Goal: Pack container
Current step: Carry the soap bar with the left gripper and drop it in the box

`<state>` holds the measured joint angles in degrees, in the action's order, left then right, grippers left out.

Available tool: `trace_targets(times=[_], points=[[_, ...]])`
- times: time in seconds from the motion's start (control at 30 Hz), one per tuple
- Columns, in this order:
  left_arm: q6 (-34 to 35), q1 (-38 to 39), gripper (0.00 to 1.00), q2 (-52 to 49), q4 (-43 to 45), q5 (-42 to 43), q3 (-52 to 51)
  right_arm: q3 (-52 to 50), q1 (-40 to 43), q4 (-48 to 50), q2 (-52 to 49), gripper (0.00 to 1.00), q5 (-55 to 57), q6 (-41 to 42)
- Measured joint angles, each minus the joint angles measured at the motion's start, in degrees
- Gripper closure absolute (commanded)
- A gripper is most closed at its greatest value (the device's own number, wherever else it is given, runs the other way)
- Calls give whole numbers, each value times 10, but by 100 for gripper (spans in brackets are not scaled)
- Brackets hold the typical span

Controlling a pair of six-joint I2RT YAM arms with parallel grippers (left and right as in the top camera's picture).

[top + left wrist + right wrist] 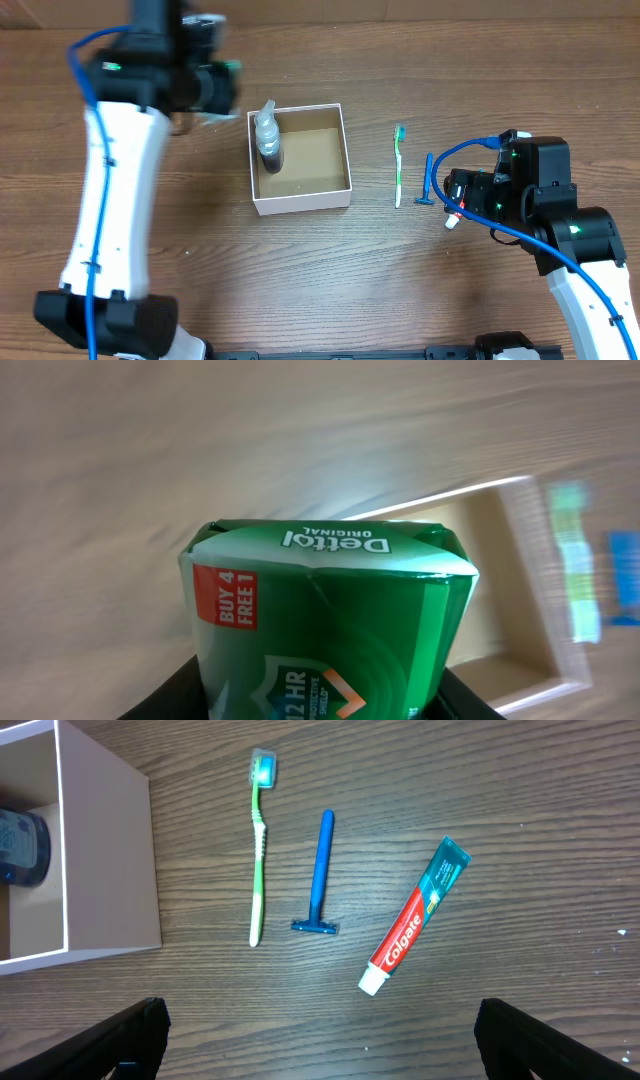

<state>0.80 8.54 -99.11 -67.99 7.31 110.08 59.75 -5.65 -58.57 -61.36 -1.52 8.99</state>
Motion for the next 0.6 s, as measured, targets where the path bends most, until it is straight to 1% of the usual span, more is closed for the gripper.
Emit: trace_targets(times=[0.13,0.2,0.27,0.37,0.47,0.53,0.57,0.6], points=[[65,116,96,-15,43,7,2,0,0,0,0,0,0,1],[104,150,96,-39,51,4,2,0,0,0,0,0,0,2],[142,166,96,-70,53,-5,2,0,0,0,0,0,0,2],[200,170,96,-148,59,-16,2,0,0,0,0,0,0,4],[227,169,96,-215,80,-21,2,0,0,0,0,0,0,4],[231,169,90,-244,98,-22,2,0,0,0,0,0,0,5],[231,169,83,-258,107,-22,1,0,0,-1,0,0,0,4],[231,169,78,-265,114,-22,1,0,0,-2,0,0,0,5]])
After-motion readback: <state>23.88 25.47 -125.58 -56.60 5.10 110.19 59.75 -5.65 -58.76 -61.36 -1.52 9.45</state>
